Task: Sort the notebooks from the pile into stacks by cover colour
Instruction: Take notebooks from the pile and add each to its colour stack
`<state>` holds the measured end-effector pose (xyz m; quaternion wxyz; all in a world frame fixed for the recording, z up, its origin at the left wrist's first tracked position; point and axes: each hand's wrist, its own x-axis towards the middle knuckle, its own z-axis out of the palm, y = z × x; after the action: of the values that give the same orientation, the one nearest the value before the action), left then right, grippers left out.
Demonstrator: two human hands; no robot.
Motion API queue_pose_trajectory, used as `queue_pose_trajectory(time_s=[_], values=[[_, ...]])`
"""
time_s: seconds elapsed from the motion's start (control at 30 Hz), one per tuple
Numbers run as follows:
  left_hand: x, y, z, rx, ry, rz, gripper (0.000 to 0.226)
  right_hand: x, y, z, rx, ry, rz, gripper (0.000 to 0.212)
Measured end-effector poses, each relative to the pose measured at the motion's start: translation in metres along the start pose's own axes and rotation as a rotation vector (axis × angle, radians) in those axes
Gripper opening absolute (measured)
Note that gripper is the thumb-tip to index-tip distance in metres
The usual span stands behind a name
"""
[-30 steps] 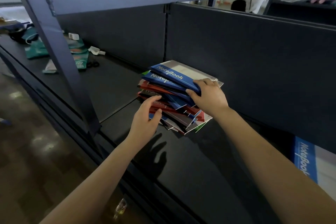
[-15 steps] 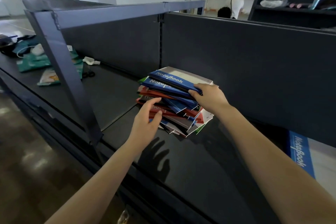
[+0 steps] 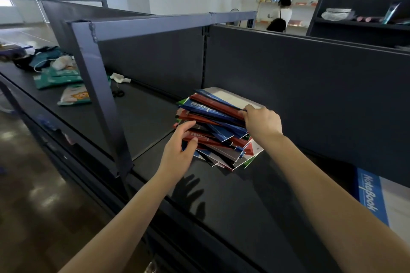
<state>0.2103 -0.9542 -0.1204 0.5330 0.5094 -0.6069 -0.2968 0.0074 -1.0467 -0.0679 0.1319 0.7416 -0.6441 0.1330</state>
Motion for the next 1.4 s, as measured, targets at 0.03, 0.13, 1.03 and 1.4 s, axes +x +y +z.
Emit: queue_pose_trajectory(time_s=[0.03,0.13,1.03,1.4], values=[[0.000,0.002,0.001,-0.024,0.004,-0.008,0.042,-0.004,-0.001,-0.002,-0.013,0.038,-0.009,0.036],[0.002,0.010,0.005,-0.135,0.021,-0.041,0.047,-0.021,-0.008,-0.011,-0.009,0.100,-0.024,0.036],[-0.001,0.011,0.008,-0.353,0.190,-0.310,0.077,-0.064,-0.015,0.006,0.379,0.287,-0.032,0.041],[-0.014,-0.002,-0.012,-0.340,0.239,-0.380,0.074,-0.034,0.000,0.021,0.315,0.051,0.087,0.043]])
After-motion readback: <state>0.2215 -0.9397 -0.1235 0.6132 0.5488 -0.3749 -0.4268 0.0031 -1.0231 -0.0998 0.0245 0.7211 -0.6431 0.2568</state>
